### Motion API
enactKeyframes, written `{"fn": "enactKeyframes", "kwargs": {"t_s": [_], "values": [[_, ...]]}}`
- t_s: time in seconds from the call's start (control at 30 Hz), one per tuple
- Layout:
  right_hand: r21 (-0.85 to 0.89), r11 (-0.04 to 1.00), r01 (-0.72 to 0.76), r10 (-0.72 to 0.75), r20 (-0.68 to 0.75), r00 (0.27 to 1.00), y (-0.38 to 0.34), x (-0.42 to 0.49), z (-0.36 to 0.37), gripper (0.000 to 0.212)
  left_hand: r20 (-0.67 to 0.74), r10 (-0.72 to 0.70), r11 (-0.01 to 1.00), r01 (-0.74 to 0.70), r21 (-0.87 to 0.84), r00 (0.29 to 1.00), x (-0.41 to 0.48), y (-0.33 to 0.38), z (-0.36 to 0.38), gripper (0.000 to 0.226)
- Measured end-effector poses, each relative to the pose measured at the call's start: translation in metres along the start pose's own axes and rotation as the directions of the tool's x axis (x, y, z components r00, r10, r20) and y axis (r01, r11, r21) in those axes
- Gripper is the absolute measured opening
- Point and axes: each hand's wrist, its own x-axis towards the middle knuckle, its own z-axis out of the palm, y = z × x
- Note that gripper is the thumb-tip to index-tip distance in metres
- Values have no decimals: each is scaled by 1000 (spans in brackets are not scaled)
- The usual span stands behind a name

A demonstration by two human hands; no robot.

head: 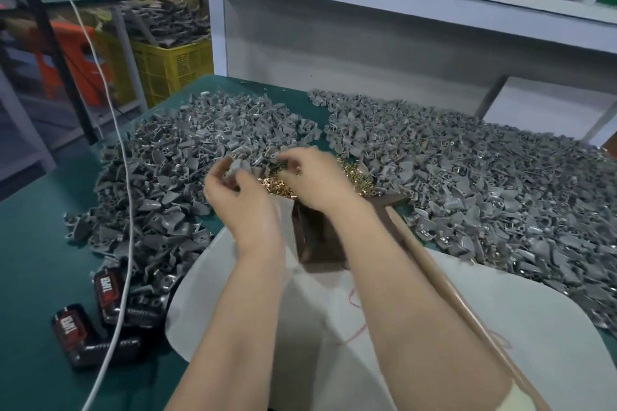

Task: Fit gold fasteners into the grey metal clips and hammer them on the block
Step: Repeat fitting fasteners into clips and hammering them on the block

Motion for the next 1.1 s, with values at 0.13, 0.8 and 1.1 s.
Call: {"fn": "enactKeyframes", "kwargs": {"t_s": [0.13, 0.8, 1.1], "values": [[-133, 989, 67, -39, 201, 979, -25, 30, 38, 49, -116, 22, 998, -29, -58, 993, 8, 1, -2, 18], [650, 725, -227, 172, 149, 974, -8, 18, -18, 13, 207, 68, 987, -96, 126, 976, 3, -4, -1, 34], [834, 481, -272, 196, 200, 960, 14, -31, -43, 17, 594, 83, 946, -250, 204, 800, -17, -2, 5, 20]]}}
